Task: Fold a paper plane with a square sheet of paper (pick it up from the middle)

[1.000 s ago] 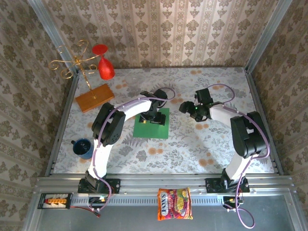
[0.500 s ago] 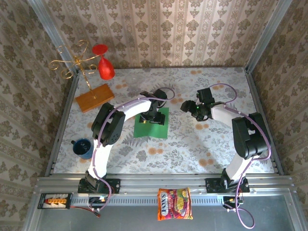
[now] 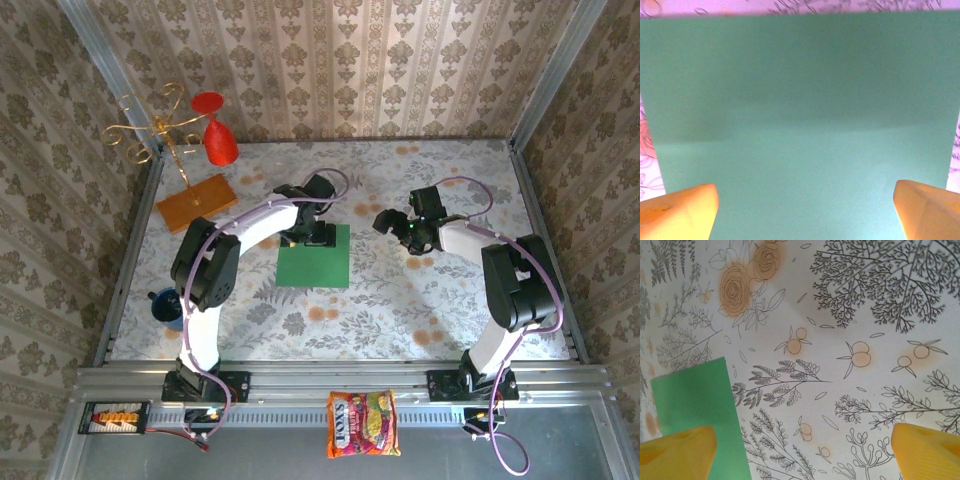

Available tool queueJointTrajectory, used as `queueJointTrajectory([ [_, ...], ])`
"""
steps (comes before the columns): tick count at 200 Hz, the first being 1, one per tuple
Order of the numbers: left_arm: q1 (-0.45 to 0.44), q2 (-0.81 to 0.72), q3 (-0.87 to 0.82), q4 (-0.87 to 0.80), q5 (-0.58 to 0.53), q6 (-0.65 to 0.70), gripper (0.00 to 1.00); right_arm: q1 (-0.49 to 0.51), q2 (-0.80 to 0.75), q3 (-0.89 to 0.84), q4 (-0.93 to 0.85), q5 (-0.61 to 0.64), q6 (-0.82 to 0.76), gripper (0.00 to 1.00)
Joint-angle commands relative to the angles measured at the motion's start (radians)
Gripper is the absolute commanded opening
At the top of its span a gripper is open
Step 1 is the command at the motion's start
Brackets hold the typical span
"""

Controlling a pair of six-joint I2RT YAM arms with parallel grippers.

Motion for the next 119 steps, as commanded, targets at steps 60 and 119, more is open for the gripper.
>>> queueJointTrajectory([
  [60, -0.024, 0.105, 0.071, -0.069, -0.031, -0.019, 0.92, -0.001, -0.049, -0.024, 0.021, 0.022, -0.021, 1.0],
  [119, -0.031, 0.151, 0.058, -0.077, -0.036, -0.062, 0.89, -0.009, -0.044, -0.032, 0.024, 0.016, -0.013, 1.0],
])
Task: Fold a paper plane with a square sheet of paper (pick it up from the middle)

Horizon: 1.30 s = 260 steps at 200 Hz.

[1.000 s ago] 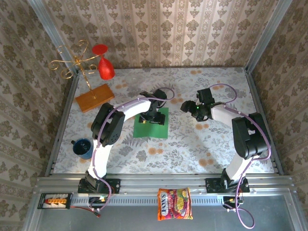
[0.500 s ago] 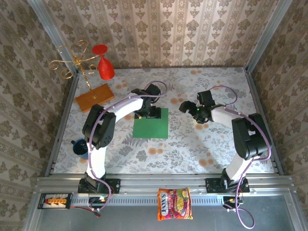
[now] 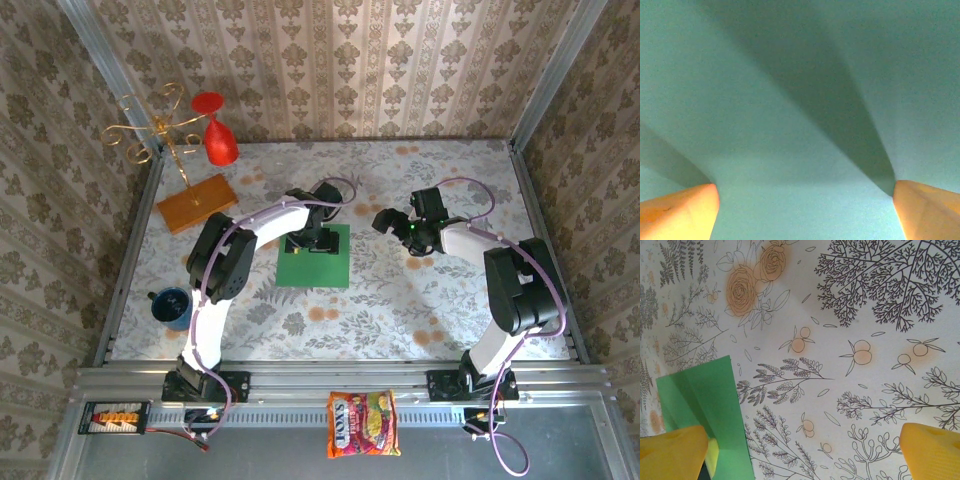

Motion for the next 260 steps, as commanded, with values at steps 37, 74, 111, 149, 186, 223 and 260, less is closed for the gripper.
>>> queueJointTrajectory([
  [37, -0.006, 0.039, -0.059, -0.002, -0.017, -0.07, 0.84, -0.013, -0.019, -0.018, 0.009, 0.017, -0.005, 0.99],
  [74, -0.002, -0.003, -0.083, 0.036, -0.002, -0.069, 0.76, -0.013, -0.018, -0.018, 0.012, 0.01, -0.004, 0.99],
  [111, 0.03, -0.116, -0.096, 0.072, 0.043, -0.074, 0.5, -0.015, -0.025, -0.026, 0.02, 0.008, 0.002, 0.98],
  [149, 0.079, -0.26, -0.168, 0.213, 0.199, -0.065, 0.3, -0.015, -0.031, -0.03, 0.042, -0.017, 0.015, 0.98],
  [186, 0.108, -0.353, -0.237, 0.402, 0.416, -0.09, 0.25, -0.016, -0.043, -0.033, 0.06, -0.031, 0.023, 0.98],
  [223, 0.109, -0.34, -0.3, 0.59, 0.529, -0.161, 0.24, -0.017, -0.048, -0.049, 0.094, -0.068, 0.039, 0.98],
  [260, 0.106, -0.255, -0.359, 0.715, 0.549, -0.228, 0.21, -0.017, -0.042, -0.062, 0.127, -0.113, 0.052, 0.94],
])
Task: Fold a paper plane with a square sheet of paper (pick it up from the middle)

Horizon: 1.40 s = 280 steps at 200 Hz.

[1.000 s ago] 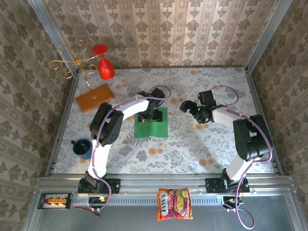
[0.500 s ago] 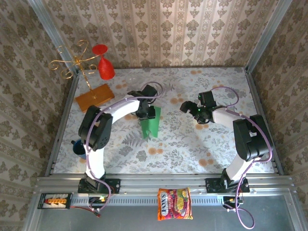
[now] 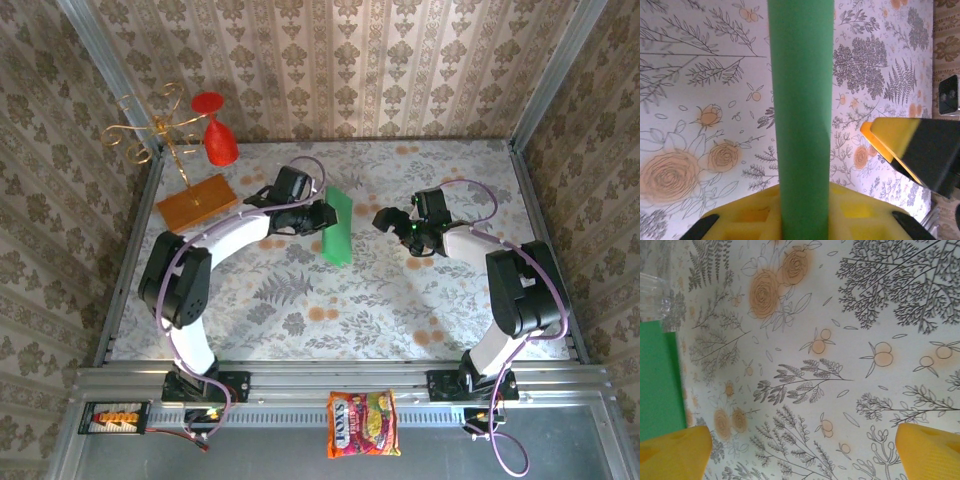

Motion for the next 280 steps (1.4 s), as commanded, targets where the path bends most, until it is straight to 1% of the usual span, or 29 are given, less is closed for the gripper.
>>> queueJointTrajectory([
  [1, -0.003, 0.06, -0.037, 0.112, 0.059, -0.065, 0.21, -0.004, -0.021, -0.022, 0.039, -0.05, 0.021, 0.94],
  [28, 0.008, 0.115, -0.049, 0.118, 0.084, -0.08, 0.18, 0.0, -0.007, -0.018, 0.044, -0.096, 0.02, 0.85],
  [60, 0.03, 0.124, -0.087, 0.088, 0.048, -0.044, 0.18, 0.027, 0.019, 0.001, 0.036, -0.124, 0.017, 0.76],
  [68, 0.036, 0.123, -0.103, 0.085, 0.038, -0.036, 0.17, 0.039, 0.027, 0.005, 0.035, -0.128, 0.017, 0.71],
  [81, 0.042, 0.121, -0.128, 0.079, 0.024, -0.025, 0.16, 0.063, 0.044, 0.018, 0.029, -0.137, 0.015, 0.6],
  [93, 0.046, 0.121, -0.143, 0.066, 0.009, -0.015, 0.16, 0.087, 0.062, 0.031, 0.022, -0.141, 0.018, 0.55],
  [108, 0.049, 0.118, -0.157, 0.06, -0.006, -0.005, 0.15, 0.119, 0.081, 0.04, 0.029, -0.15, 0.026, 0.46],
  [122, 0.048, 0.115, -0.166, 0.06, -0.014, -0.003, 0.15, 0.147, 0.102, 0.052, 0.032, -0.158, 0.036, 0.43],
  [135, 0.047, 0.115, -0.169, 0.059, -0.018, -0.001, 0.15, 0.173, 0.124, 0.067, 0.034, -0.168, 0.042, 0.38],
  [144, 0.047, 0.115, -0.17, 0.053, -0.024, 0.0, 0.15, 0.191, 0.142, 0.081, 0.03, -0.173, 0.045, 0.36],
  [166, 0.047, 0.115, -0.165, 0.039, -0.04, 0.004, 0.14, 0.229, 0.178, 0.107, 0.019, -0.178, 0.052, 0.29],
  [181, 0.046, 0.114, -0.166, 0.032, -0.047, 0.01, 0.14, 0.245, 0.201, 0.121, 0.017, -0.178, 0.059, 0.26],
  [210, 0.041, 0.115, -0.163, 0.018, -0.057, 0.018, 0.14, 0.267, 0.246, 0.15, 0.003, -0.189, 0.06, 0.18],
  [250, 0.037, 0.113, -0.162, 0.011, -0.061, 0.022, 0.16, 0.28, 0.284, 0.176, -0.033, -0.191, 0.041, 0.17],
  [280, 0.037, 0.097, -0.151, -0.005, -0.059, 0.033, 0.19, 0.281, 0.304, 0.195, -0.106, -0.147, 0.014, 0.17],
])
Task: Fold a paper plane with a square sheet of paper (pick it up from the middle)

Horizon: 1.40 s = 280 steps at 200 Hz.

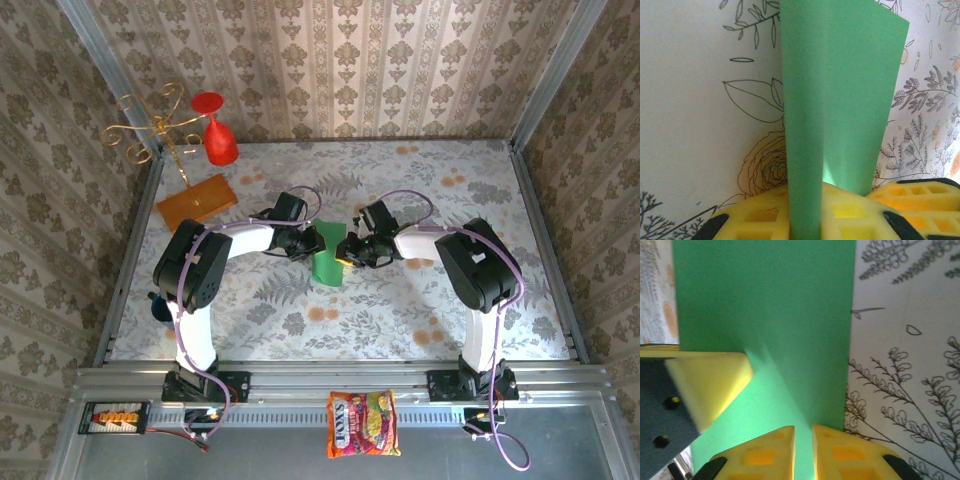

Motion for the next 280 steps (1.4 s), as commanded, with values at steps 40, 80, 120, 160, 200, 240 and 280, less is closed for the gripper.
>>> queueJointTrajectory([
  [40, 0.005, -0.08, 0.023, -0.152, -0.072, 0.076, 0.33, 0.006, 0.046, 0.045, -0.176, 0.076, -0.058, 0.17],
  [80, 0.005, -0.12, 0.002, -0.189, -0.069, 0.09, 0.48, 0.006, 0.053, 0.048, -0.161, 0.058, -0.052, 0.18],
  [120, -0.042, -0.104, 0.055, -0.289, -0.14, 0.08, 0.62, 0.006, 0.07, 0.064, -0.148, 0.034, -0.046, 0.2],
  [160, -0.068, -0.05, 0.083, -0.338, -0.174, 0.049, 0.62, 0.004, 0.075, 0.064, -0.126, 0.002, -0.032, 0.26],
  [200, -0.075, -0.025, 0.075, -0.357, -0.207, 0.042, 0.47, -0.017, 0.026, 0.063, -0.109, -0.036, -0.023, 0.3],
  [240, -0.07, -0.015, 0.052, -0.357, -0.23, 0.059, 0.38, -0.082, -0.078, 0.029, -0.084, -0.046, -0.044, 0.34],
  [280, -0.07, 0.017, 0.064, -0.37, -0.242, 0.088, 0.31, -0.147, -0.121, 0.019, -0.114, -0.04, -0.095, 0.35],
])
